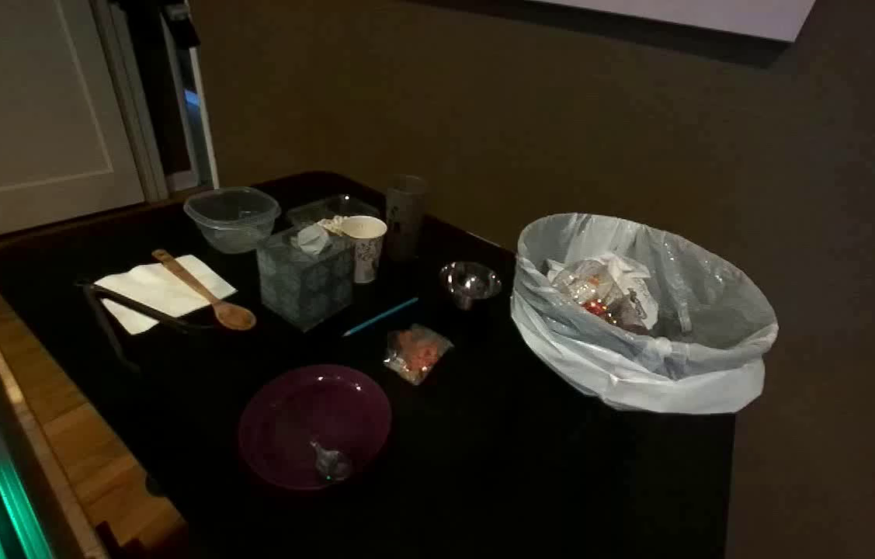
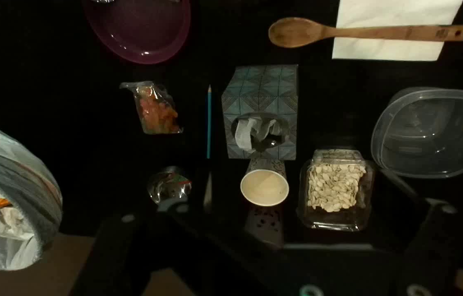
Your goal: Pull out a tissue from the box, then place it on the dresser
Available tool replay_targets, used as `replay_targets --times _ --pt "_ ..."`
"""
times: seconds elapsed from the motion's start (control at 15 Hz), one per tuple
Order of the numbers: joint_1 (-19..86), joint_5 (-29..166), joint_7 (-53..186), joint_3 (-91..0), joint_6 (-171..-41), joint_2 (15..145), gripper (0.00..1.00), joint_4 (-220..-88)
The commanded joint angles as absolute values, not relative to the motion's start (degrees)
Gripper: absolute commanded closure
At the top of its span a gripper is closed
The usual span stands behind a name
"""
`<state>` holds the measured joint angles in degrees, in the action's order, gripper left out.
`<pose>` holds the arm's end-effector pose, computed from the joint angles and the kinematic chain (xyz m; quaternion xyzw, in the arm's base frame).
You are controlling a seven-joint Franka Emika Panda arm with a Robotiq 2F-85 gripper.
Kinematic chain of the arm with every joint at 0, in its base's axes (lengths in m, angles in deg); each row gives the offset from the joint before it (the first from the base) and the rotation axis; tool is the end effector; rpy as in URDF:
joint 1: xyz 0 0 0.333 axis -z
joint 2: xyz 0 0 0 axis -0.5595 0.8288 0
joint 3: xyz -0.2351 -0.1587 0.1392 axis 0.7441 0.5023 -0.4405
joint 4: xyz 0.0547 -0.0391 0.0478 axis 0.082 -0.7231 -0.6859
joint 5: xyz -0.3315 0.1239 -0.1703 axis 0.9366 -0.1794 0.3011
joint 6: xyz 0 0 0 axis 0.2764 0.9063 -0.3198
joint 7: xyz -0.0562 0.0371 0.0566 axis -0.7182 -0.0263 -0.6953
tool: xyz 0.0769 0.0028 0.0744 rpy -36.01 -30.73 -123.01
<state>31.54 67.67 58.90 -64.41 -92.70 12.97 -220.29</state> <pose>0.2991 0.0881 0.4678 0.9873 0.0151 0.1311 0.0887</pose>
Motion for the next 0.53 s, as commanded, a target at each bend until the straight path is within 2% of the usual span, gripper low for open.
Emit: replay_targets --times 0.0,0.47 --pt "30.8 68.4 58.3 -63.7 -92.5 13.2 0.00 -220.8" --pt "30.9 68.4 58.3 -63.7 -92.5 13.6 0.00 -221.7"
